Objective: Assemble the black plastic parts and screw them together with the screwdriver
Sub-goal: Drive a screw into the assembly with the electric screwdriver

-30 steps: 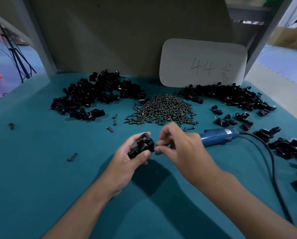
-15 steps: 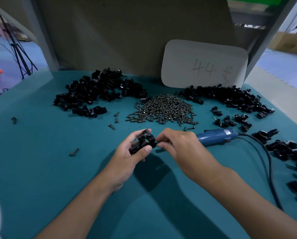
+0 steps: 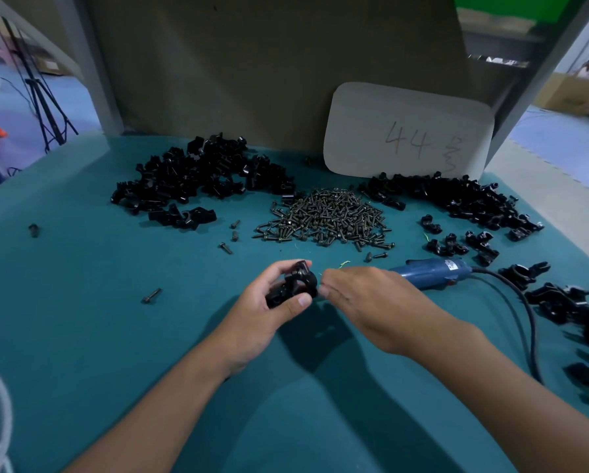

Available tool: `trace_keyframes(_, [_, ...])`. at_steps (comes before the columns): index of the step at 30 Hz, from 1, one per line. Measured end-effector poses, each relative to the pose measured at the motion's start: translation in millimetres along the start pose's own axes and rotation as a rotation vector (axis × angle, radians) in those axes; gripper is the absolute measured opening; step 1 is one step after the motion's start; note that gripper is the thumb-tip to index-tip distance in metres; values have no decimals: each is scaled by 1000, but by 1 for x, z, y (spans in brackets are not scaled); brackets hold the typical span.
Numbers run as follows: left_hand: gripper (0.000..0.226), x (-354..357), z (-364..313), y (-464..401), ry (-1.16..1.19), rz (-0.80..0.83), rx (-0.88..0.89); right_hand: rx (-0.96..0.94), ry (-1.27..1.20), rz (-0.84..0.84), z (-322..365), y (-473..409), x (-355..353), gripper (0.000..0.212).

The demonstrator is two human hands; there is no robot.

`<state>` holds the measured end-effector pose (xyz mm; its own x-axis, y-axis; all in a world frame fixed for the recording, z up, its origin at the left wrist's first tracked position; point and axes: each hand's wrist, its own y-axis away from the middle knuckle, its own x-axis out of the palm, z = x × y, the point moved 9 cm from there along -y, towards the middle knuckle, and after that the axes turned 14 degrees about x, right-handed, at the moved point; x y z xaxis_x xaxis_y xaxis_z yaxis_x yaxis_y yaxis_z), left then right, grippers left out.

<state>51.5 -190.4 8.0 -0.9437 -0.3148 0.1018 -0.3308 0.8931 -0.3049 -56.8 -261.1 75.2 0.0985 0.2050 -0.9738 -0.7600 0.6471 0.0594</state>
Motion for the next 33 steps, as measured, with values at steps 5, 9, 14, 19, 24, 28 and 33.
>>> trace_keyframes(5, [45,-1,-4,-1,12,-20,13,298,-396,8,-31,-7,8,66])
trace_keyframes(9, [35,-12,2,0,29,-84,-24,764,-504,-102,-129,9,-1,64])
trace_keyframes(14, [35,-12,2,0,20,-115,-59,1097,-447,105,-188,16,22,78])
trace_keyframes(19, [33,-13,-3,2,34,-132,-62,1215,-868,117,-175,1,33,61])
trace_keyframes(24, [34,-17,0,2,41,-149,-61,1059,-1383,-28,-167,5,39,35])
trace_keyframes(28, [33,-18,4,0,32,-144,-62,1097,-1421,-114,-180,3,42,45])
trace_keyframes(33, [36,-21,9,3,-28,-148,-77,1242,-1119,113,-173,-13,40,73])
